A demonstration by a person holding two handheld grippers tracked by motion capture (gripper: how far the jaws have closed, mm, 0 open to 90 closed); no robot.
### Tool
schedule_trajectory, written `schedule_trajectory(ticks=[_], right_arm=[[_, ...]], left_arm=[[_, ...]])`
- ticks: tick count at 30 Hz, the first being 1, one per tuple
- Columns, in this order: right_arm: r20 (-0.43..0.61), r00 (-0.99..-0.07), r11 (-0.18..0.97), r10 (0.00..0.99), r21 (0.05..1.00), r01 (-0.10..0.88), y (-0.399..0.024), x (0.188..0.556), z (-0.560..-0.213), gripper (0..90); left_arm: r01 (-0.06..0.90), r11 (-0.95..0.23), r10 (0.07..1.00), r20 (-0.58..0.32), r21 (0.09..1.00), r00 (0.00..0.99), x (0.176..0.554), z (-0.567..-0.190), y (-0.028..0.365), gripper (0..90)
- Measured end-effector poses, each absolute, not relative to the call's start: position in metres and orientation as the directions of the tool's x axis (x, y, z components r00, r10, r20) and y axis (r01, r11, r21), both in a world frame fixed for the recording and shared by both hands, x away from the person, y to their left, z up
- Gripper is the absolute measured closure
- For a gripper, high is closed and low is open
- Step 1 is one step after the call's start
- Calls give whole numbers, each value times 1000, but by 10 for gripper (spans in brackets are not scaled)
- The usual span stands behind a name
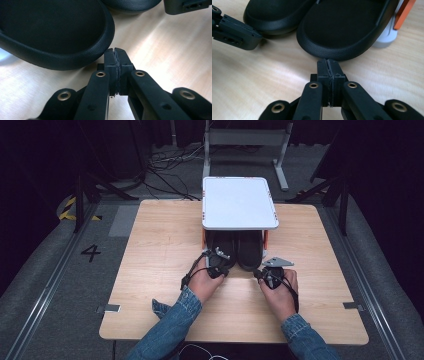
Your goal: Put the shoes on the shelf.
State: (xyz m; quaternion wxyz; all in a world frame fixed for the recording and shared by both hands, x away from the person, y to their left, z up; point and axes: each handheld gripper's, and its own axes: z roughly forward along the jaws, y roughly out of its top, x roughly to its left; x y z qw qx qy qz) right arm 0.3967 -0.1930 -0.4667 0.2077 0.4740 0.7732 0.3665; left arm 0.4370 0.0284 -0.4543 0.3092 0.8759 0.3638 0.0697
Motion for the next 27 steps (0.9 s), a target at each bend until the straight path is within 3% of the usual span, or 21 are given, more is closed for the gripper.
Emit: schedule_trajectory(ticks=[1, 9, 17, 21, 27], right_arm=[[1, -448, 291, 894, 758, 583, -192, 403, -468, 870], [27, -402, 252, 915, 740, 624, -198, 427, -475, 860], [71, -476, 271, 877, 743, 612, -188, 396, -468, 863], [94, -477, 245, 874, 762, 600, -181, 402, -466, 879], [-71, -404, 319, 912, 741, 591, -189, 425, -478, 900]], left_arm=[[592, -540, 697, -76, 598, 713, 443, -454, 29, 871], [622, -514, 698, -133, 590, 703, 456, -458, 27, 873], [627, -501, 693, -157, 597, 703, 451, -458, 28, 829], [615, -496, 687, -155, 613, 710, 444, -451, 31, 813], [601, -479, 685, -155, 640, 712, 431, -437, 44, 783]])
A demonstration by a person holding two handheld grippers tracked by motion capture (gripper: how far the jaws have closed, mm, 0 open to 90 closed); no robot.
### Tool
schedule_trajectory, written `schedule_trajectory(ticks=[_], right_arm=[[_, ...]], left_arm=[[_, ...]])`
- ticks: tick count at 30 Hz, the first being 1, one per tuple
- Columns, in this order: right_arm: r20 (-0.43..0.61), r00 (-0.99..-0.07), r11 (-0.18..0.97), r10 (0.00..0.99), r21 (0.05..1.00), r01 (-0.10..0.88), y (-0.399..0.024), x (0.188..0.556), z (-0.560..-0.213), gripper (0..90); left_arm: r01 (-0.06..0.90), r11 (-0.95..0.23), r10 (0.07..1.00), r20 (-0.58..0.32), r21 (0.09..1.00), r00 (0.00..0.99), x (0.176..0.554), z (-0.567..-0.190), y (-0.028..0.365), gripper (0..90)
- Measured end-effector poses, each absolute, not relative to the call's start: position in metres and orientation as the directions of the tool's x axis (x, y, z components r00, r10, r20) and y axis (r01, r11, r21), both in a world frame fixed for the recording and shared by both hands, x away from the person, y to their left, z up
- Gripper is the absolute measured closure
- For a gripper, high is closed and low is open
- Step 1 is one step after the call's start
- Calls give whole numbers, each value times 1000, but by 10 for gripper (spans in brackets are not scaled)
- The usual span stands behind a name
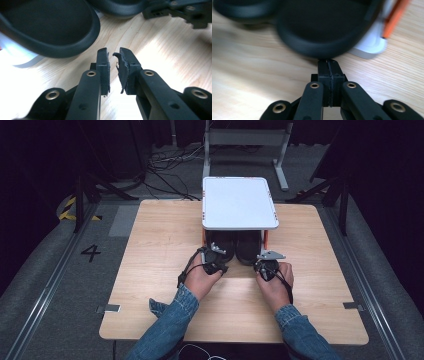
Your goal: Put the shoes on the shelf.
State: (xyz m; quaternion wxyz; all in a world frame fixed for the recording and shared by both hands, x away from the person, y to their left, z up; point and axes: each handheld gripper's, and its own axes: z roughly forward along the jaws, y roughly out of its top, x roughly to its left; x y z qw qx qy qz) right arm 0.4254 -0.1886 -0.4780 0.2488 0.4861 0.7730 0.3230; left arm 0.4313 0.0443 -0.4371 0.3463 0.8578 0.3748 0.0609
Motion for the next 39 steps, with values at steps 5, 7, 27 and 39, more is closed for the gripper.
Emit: schedule_trajectory(ticks=[5, 7, 27, 39], right_arm=[[-5, -434, 291, 901, 749, 595, -198, 420, -472, 858], [6, -449, 286, 894, 764, 579, -202, 413, -464, 850], [33, -531, 243, 847, 864, 442, -289, 374, -379, 508], [-23, -551, 350, 834, 794, 496, -336, 371, -396, 351]], left_arm=[[591, -470, 688, -148, 656, 711, 423, -429, 59, 758], [585, -461, 691, -145, 667, 709, 417, -425, 65, 744], [564, -460, 699, -112, 685, 706, 361, -384, 154, 352], [578, -508, 716, -60, 639, 695, 349, -393, 214, 228]])
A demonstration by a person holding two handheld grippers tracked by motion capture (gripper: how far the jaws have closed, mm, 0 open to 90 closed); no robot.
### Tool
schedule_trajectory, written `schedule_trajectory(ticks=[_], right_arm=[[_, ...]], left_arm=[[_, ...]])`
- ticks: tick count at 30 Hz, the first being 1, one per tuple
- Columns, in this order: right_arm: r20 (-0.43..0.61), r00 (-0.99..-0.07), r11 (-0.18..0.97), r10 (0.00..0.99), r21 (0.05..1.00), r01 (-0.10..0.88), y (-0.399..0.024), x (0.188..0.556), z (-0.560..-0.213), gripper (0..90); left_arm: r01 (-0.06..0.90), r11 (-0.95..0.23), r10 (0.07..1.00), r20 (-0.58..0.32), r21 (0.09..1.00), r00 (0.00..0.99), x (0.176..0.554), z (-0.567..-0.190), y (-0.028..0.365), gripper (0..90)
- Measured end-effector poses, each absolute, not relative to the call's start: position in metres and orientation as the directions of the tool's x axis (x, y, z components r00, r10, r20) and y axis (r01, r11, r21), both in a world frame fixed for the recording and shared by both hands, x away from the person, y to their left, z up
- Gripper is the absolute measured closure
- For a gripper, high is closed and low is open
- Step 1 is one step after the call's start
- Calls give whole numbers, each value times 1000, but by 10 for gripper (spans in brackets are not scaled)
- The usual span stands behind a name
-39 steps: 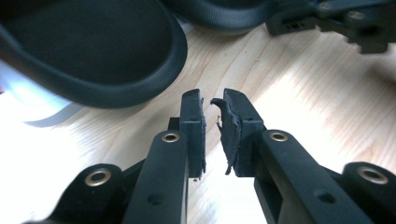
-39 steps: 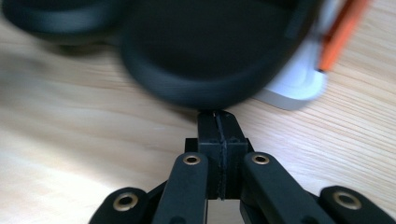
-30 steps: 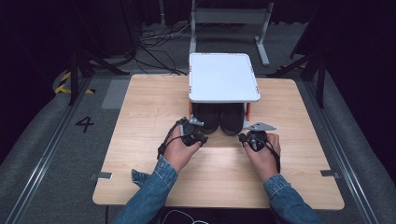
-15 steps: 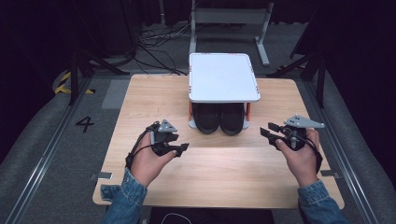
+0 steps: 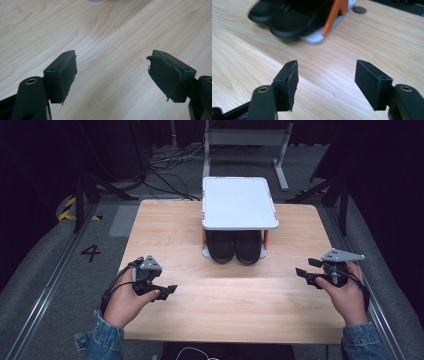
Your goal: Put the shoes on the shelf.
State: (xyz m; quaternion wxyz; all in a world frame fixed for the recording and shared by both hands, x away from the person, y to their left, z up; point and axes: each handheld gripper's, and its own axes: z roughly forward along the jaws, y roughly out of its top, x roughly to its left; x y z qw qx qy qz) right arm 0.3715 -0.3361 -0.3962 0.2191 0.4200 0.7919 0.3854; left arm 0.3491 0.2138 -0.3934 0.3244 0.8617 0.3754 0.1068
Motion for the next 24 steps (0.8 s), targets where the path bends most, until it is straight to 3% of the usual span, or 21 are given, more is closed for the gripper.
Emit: schedule_trajectory(ticks=[5, 10, 12, 14, 17, 20, 24], right_arm=[[-38, -527, 345, 849, 795, 499, -363, 370, -408, 287], [-12, -482, 314, 876, 773, 552, -382, 373, -421, 350], [-2, -466, 301, 885, 766, 568, -389, 376, -429, 295], [-13, -460, 317, 888, 742, 591, -393, 379, -436, 301], [69, -436, 245, 897, 743, 623, -400, 381, -447, 282], [91, -432, 214, 897, 766, 606, -405, 383, -460, 159], [59, -429, 249, 901, 740, 625, -410, 386, -473, 181]], left_arm=[[618, -462, 760, -75, 636, 646, 351, -408, 237, 212], [646, -427, 795, -78, 633, 602, 355, -423, 251, 205], [649, -404, 814, -70, 644, 576, 358, -430, 258, 196], [656, -388, 827, -70, 648, 558, 360, -438, 264, 187], [642, -328, 850, -81, 693, 521, 362, -444, 275, 198], [653, -260, 863, -132, 711, 487, 364, -450, 282, 192], [659, -292, 880, -74, 693, 469, 367, -458, 287, 192]])
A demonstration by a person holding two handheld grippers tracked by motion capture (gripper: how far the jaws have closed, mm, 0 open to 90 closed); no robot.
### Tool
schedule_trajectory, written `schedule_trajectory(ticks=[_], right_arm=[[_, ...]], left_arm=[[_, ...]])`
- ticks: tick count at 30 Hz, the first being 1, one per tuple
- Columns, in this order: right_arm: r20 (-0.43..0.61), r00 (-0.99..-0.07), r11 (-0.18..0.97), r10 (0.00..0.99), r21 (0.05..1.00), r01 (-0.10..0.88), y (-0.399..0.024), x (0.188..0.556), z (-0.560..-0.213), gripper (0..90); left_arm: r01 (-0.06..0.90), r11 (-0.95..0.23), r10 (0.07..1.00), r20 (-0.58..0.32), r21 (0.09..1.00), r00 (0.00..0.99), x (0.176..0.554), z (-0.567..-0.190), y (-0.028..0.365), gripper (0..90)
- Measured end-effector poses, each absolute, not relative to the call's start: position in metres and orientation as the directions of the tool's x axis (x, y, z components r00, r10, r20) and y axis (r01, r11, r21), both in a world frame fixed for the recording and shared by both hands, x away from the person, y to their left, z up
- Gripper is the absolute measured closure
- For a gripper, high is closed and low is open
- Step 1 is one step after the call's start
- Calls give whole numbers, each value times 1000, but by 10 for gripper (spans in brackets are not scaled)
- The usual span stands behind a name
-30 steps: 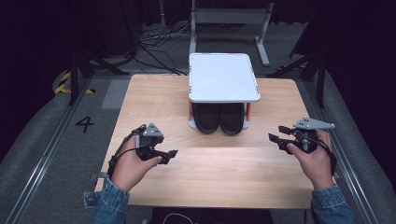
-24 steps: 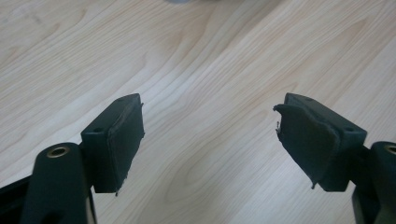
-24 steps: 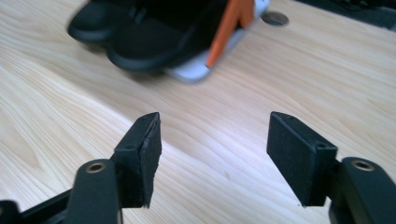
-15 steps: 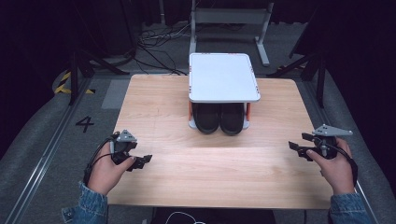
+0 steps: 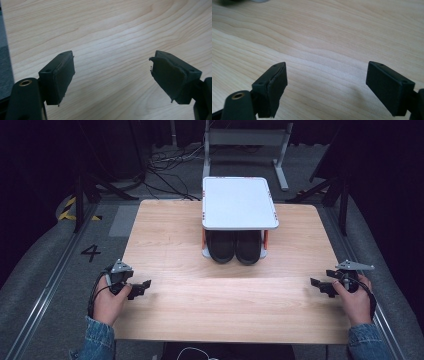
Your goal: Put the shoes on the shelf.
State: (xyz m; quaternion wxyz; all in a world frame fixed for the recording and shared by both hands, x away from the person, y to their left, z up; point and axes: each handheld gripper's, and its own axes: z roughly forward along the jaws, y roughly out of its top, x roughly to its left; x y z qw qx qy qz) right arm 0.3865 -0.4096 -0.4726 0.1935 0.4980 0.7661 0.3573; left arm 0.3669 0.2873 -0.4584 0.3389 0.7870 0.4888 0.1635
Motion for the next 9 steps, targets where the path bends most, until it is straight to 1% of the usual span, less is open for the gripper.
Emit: schedule_trajectory(ticks=[5, 9], right_arm=[[60, -418, 238, 906, 745, 623, -411, 388, -480, 179], [53, -423, 247, 904, 742, 623, -408, 388, -481, 168]], left_arm=[[670, -290, 892, -60, 683, 447, 368, -464, 290, 185], [680, -267, 896, -84, 683, 435, 368, -461, 289, 176]])
